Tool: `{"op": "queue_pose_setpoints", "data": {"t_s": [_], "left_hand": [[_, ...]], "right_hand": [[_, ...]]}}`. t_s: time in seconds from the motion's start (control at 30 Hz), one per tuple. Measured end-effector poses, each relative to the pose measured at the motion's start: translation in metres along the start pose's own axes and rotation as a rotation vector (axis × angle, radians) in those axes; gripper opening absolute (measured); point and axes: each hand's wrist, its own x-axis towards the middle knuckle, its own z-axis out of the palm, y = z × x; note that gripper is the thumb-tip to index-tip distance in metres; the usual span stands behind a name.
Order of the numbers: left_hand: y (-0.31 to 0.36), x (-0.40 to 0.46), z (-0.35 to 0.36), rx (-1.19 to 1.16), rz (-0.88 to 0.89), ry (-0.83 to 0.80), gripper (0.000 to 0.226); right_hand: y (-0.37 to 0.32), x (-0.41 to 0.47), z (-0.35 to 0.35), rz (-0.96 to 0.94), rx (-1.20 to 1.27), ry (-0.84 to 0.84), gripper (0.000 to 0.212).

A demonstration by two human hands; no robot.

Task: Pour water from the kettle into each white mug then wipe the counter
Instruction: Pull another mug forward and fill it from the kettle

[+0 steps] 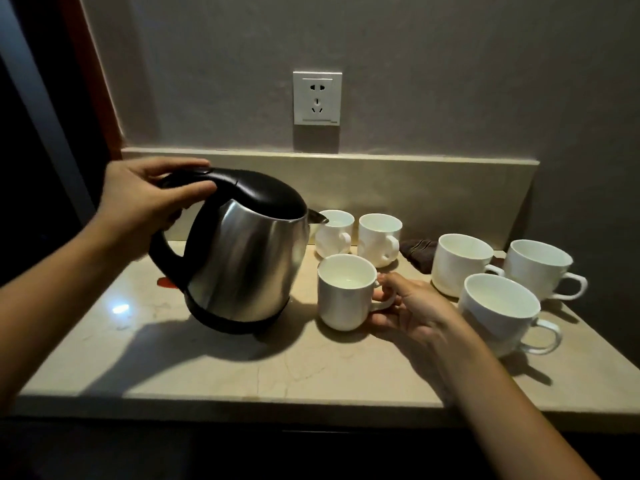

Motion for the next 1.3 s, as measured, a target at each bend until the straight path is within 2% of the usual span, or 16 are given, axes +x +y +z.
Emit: {"op": "queue_pose_setpoints", "data": {"t_s": [0.27, 0.37, 0.53, 0.77, 1.07, 1.3], "left_hand": [[-0.023, -0.038, -0.004, -0.107, -0.06, 0.27, 0.028], [-0.034, -0.048, -0.006, -0.14, -0.087, 0.311, 0.029], [-0.048, -0.059, -0.009, -0.2, -0.142, 0.308, 0.036], [-0.062, -0.054, -0.017, -0.289, -0.262, 0.246, 0.068], [-0.075, -0.045, -0.01, -0.232, -0.232, 0.241, 0.061], [-0.083, -0.042, -0.008, -0.192, -0.245, 0.209, 0.065]], "right_hand": [[0.002, -0.007, 0.007, 0.003, 0.078, 0.03, 0.007], [0.004, -0.009, 0.011, -0.004, 0.126, 0.054, 0.01], [0.008, -0.01, 0.021, -0.003, 0.246, 0.121, 0.012], [0.012, -0.008, 0.022, -0.051, 0.352, 0.295, 0.01], [0.001, -0.012, 0.027, -0.203, 0.515, 0.613, 0.01], [0.0, -0.012, 0.032, -0.203, 0.512, 0.706, 0.018]]}}
